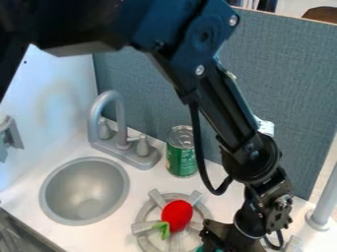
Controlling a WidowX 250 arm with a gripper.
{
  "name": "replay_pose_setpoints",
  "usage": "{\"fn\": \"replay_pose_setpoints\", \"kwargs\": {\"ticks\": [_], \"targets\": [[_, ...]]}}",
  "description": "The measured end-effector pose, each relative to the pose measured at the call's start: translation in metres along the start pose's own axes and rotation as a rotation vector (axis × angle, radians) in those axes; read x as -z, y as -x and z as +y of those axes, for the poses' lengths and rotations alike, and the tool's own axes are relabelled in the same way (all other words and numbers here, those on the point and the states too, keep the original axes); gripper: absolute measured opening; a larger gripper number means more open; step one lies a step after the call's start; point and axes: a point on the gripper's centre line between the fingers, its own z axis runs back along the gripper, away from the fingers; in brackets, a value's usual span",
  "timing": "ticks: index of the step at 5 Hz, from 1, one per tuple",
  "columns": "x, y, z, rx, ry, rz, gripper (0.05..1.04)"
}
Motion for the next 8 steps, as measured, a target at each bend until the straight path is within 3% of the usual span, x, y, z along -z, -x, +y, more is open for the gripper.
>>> {"fn": "replay_pose_setpoints", "kwargs": {"ticks": [1,3,4,5,6,7,8], "targets": [[0.001,-0.003,-0.003,0.009,0.009,0.002,0.961],[0.006,-0.003,0.004,-0.012,0.008,0.021,0.389],[0.009,0.001,0.013,-0.020,0.007,0.053,0.175],[0.011,0.014,0.027,0.022,-0.003,0.106,0.104],[-0.001,0.029,0.042,0.054,-0.018,0.142,0.100],[-0.036,0.038,0.069,0.058,0.016,0.113,0.100],[-0.039,0.043,0.108,-0.004,0.014,0.125,0.100]]}}
